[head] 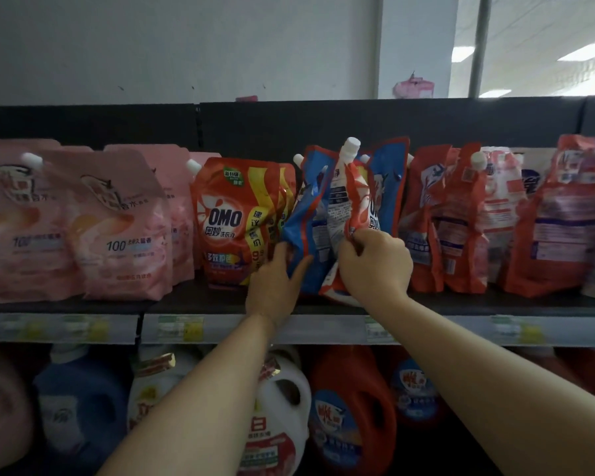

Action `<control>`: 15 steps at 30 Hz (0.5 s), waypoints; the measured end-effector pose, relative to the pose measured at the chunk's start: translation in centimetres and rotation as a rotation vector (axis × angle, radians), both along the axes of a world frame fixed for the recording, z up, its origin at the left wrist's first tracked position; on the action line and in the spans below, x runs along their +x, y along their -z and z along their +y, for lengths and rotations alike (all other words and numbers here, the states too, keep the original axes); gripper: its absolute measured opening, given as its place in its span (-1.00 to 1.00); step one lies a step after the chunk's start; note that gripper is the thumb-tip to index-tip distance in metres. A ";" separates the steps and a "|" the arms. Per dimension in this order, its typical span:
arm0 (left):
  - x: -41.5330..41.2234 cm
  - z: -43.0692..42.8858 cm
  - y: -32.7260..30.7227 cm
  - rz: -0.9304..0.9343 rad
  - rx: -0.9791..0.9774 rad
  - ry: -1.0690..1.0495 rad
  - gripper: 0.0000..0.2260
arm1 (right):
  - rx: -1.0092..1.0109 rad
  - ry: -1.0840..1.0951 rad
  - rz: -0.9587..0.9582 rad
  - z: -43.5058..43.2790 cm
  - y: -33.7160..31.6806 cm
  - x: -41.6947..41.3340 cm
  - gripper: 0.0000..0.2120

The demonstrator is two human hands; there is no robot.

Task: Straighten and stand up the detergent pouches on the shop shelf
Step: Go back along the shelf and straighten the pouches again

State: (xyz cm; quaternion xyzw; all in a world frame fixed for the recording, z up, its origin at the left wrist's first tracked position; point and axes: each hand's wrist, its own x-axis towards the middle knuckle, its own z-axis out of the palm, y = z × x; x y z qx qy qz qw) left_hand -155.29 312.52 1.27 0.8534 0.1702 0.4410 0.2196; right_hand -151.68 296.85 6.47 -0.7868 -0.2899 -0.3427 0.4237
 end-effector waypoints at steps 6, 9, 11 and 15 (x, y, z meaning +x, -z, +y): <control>-2.2 -3.8 -4.4 0.244 -0.583 0.440 -0.48 | 0.094 -0.041 -0.118 -0.6 0.0 -2.6 -0.68; -3.6 -5.6 -5.8 0.194 -0.749 0.528 -0.50 | 0.122 -0.067 -0.124 -0.6 -0.7 -4.2 -0.70; -3.9 -5.8 -6.5 0.092 -0.849 0.642 -0.56 | 0.135 -0.069 -0.161 -0.4 -1.0 -5.0 -0.70; -4.4 -4.5 -8.3 -0.089 -0.940 0.726 -0.56 | 0.152 -0.076 -0.285 0.8 -1.2 -5.5 -0.71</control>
